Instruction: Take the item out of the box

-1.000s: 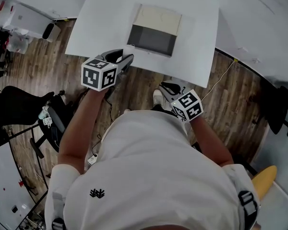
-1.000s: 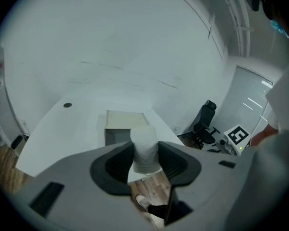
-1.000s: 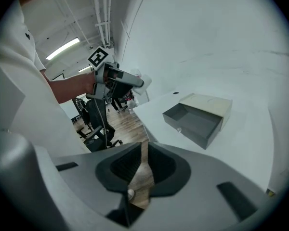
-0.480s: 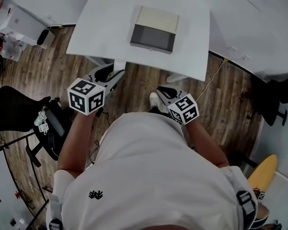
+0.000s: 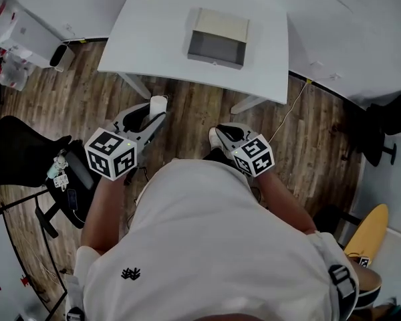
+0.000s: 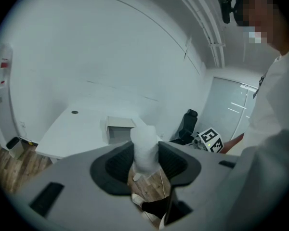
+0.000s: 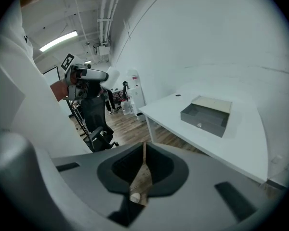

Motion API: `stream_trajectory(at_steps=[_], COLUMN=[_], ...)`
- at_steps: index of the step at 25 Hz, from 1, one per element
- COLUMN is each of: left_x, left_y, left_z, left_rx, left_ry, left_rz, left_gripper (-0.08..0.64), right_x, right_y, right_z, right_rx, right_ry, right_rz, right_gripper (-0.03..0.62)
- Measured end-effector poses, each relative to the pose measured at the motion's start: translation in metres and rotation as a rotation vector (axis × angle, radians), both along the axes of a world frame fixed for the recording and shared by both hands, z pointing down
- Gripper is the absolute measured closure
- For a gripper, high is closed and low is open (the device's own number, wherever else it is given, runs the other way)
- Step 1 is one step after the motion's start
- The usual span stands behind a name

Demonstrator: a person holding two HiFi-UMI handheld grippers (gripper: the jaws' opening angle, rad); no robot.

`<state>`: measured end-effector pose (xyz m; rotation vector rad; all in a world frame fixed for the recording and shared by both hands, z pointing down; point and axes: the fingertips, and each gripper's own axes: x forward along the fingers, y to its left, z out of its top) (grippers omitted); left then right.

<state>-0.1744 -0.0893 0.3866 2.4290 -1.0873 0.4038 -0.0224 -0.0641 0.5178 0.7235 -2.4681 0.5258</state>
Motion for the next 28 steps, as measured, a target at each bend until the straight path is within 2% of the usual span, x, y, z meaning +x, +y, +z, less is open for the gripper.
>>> stream_trajectory(at_steps=[11,28], left_x=[-0.013,-0.009], left_y=[0.038,0.046], left_z=[-0.002,-0.001], left_rx=[0.018,0.021], left_ry=[0.024,0.037], left_rz=[0.029,0.041], left_gripper=[0.391,0.391], right_x=[-0.024,-0.029], right_y=[0.028,0.032], right_z=[-0.004,-0.012], right_rx=[0.013,0.045], right_ry=[-0.003,0.0], right_rz=[0.029,0.015], right_gripper=[0.577,0.583])
